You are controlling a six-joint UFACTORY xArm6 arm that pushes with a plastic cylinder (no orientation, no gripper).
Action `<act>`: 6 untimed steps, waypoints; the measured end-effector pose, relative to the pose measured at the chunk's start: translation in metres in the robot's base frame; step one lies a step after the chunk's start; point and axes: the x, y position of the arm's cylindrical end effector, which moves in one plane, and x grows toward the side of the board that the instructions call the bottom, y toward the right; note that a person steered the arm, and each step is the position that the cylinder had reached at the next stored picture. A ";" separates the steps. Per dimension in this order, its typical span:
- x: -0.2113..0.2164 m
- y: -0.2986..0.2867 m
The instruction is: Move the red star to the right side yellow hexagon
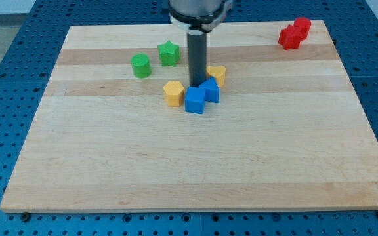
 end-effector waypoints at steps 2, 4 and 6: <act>0.050 0.014; 0.075 0.033; 0.071 0.067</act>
